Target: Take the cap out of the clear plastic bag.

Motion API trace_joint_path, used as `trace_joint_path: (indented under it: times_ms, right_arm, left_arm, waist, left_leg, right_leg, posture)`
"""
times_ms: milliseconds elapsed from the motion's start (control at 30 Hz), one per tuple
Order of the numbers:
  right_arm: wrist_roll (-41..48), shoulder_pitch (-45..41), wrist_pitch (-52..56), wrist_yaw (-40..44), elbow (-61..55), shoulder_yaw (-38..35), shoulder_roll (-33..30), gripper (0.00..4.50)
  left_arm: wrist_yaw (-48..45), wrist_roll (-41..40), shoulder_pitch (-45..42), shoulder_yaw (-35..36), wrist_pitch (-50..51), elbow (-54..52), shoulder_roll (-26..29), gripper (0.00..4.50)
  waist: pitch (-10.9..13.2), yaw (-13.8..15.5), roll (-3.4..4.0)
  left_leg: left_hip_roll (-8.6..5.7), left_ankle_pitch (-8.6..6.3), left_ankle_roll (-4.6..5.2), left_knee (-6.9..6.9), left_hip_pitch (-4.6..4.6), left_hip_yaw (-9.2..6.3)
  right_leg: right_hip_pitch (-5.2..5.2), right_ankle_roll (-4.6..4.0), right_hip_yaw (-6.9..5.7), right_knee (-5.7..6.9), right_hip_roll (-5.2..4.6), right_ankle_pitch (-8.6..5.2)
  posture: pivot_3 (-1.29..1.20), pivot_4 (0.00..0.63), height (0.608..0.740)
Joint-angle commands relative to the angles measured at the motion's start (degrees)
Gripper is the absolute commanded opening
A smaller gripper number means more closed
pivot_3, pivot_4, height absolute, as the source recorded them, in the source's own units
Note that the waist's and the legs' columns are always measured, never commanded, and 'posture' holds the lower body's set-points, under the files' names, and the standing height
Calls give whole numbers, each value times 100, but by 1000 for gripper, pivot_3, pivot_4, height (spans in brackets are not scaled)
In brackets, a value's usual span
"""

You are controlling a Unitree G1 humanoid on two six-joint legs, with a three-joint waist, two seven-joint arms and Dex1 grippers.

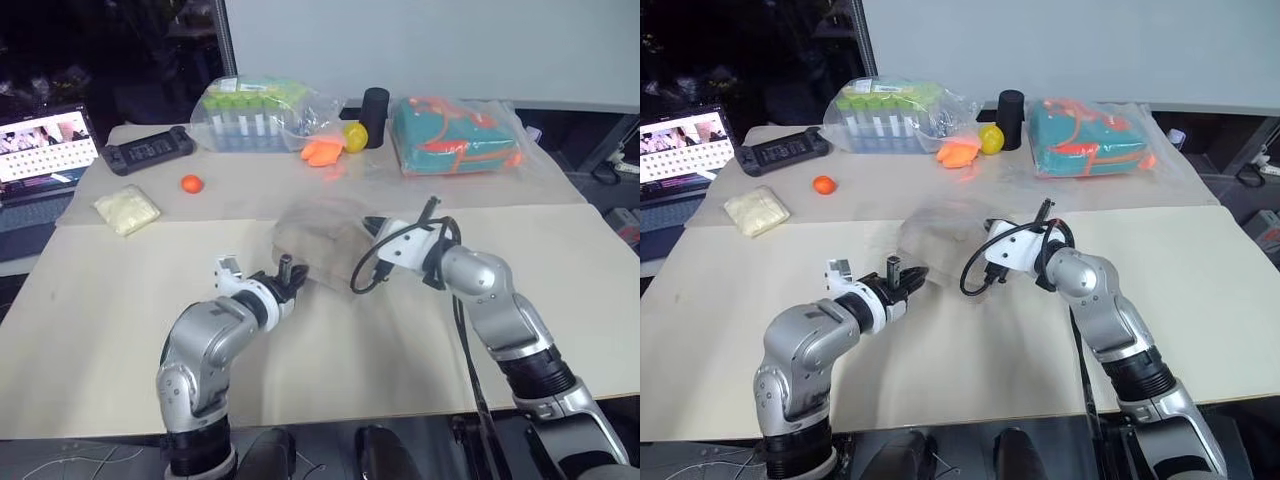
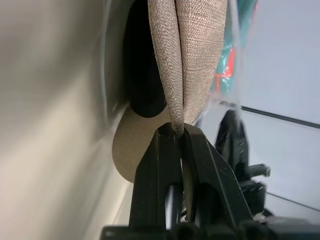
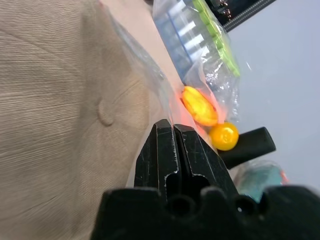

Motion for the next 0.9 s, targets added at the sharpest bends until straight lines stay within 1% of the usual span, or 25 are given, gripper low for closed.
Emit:
trace_joint_path:
  times_ms: [33, 167, 267, 333, 433, 467, 533, 567, 600, 667, 733, 767, 800, 833, 900]
  right_arm:
    - [24, -179, -66, -65, 7, -175, 31, 0]
    - [6, -235, -180, -92, 221, -146, 58, 0]
    - [-3, -297, -248, -111, 362, -112, 107, 0]
    - [9, -343, -298, -111, 437, -100, 152, 0]
    - [36, -381, -372, -96, 532, -110, 193, 0]
    - [47, -398, -402, -91, 576, -113, 203, 0]
    - [69, -439, -474, -86, 688, -105, 234, 0]
    - [70, -461, -525, -87, 758, -93, 253, 0]
    - [71, -485, -577, -87, 829, -76, 275, 0]
    - [69, -566, -720, -93, 1042, -18, 352, 0]
    - [64, -634, -825, -95, 1195, 16, 420, 0]
    - [68, -664, -876, -97, 1265, 25, 456, 0]
    - [72, -725, -940, -97, 1373, 53, 518, 0]
    - [73, -769, -994, -97, 1457, 71, 565, 0]
    - [84, -862, -1105, -81, 1626, 111, 664, 0]
  left_arm:
    - [17, -16, 419, -105, -111, -591, 66, 28]
    - [14, -16, 702, -379, -493, -1245, 251, 28]
    - [-95, -16, 733, -846, -856, -1630, 329, 28]
    - [-186, -16, 934, -1171, -1098, -1913, 586, 28]
    - [-817, -16, 1543, -1432, -1271, -2275, 1589, 28]
    - [-1272, -16, 1853, -1360, -1194, -2314, 2134, 28]
    - [-2374, -16, 2518, -969, -983, -2250, 3228, 28]
    - [-3136, -16, 2900, -579, -726, -2079, 3838, 28]
    - [-3800, -16, 3222, -154, -486, -1878, 4275, 28]
    - [-5446, -16, 3826, 1156, 357, -1165, 5078, 28]
    - [-6587, -16, 4174, 1998, 970, -639, 5498, 28]
    - [-7013, -16, 4325, 2331, 1268, -442, 5700, 28]
    - [-7387, -16, 4360, 2853, 1555, -319, 5954, 28]
    - [-7663, -16, 4384, 3236, 1769, -223, 6141, 28]
    - [-7825, -16, 4158, 3895, 1805, 88, 6263, 28]
  waist:
    - [0, -17, 1]
    - [0, -23, 0]
    - [0, -20, 0]
    - [0, -29, 1]
    - [-1, -61, 1]
    - [-1, -73, 3]
    - [-2, -116, 3]
    - [-1, -125, 5]
    - [-1, -129, 5]
    - [0, -135, 6]
    - [2, -144, 9]
    - [2, -149, 8]
    - [3, -157, 7]
    - [5, -167, 4]
    - [5, -162, 3]
  left_leg:
    - [0, 0, 0, -1, 1, 3]
    - [6, 1, -2, -6, -1, 2]
    - [6, 0, -1, -6, 0, 3]
    - [5, 0, 0, -5, 1, 4]
    - [7, 0, 0, -10, 1, 5]
    - [8, 1, -1, -15, 1, 7]
    - [15, 2, -4, -32, 6, 7]
    - [16, 3, -4, -41, 12, 8]
    - [17, 3, -5, -46, 13, 9]
    - [24, 3, -4, -54, 23, 11]
    - [33, 3, -3, -59, 31, 17]
    - [40, 3, -3, -61, 33, 17]
    - [48, 3, -3, -61, 33, 19]
    - [62, 3, -3, -61, 34, 20]
    - [76, 3, -3, -64, 30, 20]
  right_leg:
    - [-1, 0, 1, -2, 2, 0]
    - [-6, -1, 1, -2, 5, -1]
    - [-2, -3, 1, -4, 1, 0]
    - [1, -7, 1, -7, 2, 3]
    - [-1, -8, 2, -8, 6, 2]
    - [-5, -10, 4, -7, 9, 1]
    - [-9, -17, 3, -6, 12, -3]
    - [-10, -23, 4, -5, 19, -6]
    - [-11, -25, 4, -3, 20, -8]
    - [-8, -32, -1, -3, 30, -10]
    - [-5, -40, -2, 1, 44, -12]
    - [-5, -44, -3, 1, 50, -14]
    - [-5, -47, -3, 0, 61, -15]
    - [-7, -52, -4, -4, 70, -13]
    - [-12, -59, -10, -1, 76, -14]
  posture:
    - [0, 150, 740]
    - [0, 150, 740]
    - [0, 150, 740]
    - [0, 150, 740]
    - [0, 150, 740]
    - [0, 150, 740]
    - [0, 150, 740]
    - [0, 150, 740]
    - [0, 150, 740]
    - [0, 150, 740]
    - [0, 150, 740]
    - [0, 150, 740]
    - [0, 150, 740]
    - [0, 150, 740]
    - [0, 150, 740]
